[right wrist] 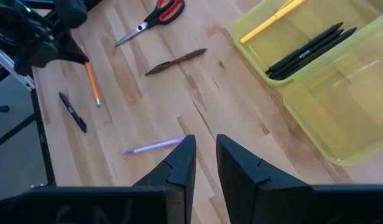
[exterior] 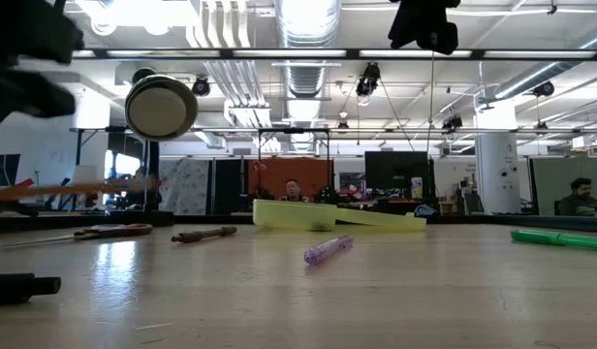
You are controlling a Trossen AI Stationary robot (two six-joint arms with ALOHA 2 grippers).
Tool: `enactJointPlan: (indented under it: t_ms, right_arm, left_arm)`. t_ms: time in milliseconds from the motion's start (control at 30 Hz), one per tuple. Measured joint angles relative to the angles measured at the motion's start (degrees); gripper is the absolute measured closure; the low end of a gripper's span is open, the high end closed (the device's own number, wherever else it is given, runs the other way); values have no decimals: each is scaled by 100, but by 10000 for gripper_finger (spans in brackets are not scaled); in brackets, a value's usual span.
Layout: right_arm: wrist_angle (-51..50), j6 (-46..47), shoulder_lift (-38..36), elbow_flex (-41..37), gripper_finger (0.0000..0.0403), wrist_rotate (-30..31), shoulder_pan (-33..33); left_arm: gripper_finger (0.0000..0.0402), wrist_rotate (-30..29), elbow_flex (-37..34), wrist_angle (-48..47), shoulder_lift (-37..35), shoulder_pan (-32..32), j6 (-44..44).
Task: Pick & place school supplies into a supply box
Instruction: Put the orange pencil into the yellow supply box
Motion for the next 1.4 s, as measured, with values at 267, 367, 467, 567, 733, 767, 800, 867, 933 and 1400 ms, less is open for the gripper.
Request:
enactJointPlan:
  t_ms: [267, 367, 467, 567, 733, 767, 800, 867, 933, 1400]
  right_arm:
    - [442, -91, 0, 0, 346, -387, -2]
    - [1022, -226, 0, -2, 346, -934, 2]
    - [1653, -292, 8, -2, 346, -1490, 11]
    - [2228, -949, 22, -2, 346, -1692, 60]
    - [3069, -2420, 22, -2, 346, -1830, 249]
    - [3204, -2615, 22, 8, 346, -1831, 284]
    - [3276, -2850, 23, 47, 346, -1821, 325]
    - [3395, -3444, 24, 161, 346, -1695, 426]
    - [3377, -4099, 17, 295, 346, -1308, 562]
    - [2031, -7729, 530, 1364, 301, 526, 1344]
  left_arm:
    - [401, -232, 131, -243, -874, 351, -9]
    - [401, -236, 127, -128, -1324, 646, -101]
    - [401, -239, 120, 230, -1784, 1053, -105]
    - [401, -245, 94, 790, -2168, 1539, -108]
    - [401, -199, 90, 1965, -2489, 2377, -144]
    - [401, -135, 90, 2168, -2510, 2529, -189]
    - [401, -12, 90, 2355, -2520, 2675, -274]
    - [401, 296, 88, 2646, -2507, 2926, -545]
    - [401, 665, 88, 2972, -2459, 3127, -831]
    - [401, 1868, 15, 5538, -1840, 3492, -2688]
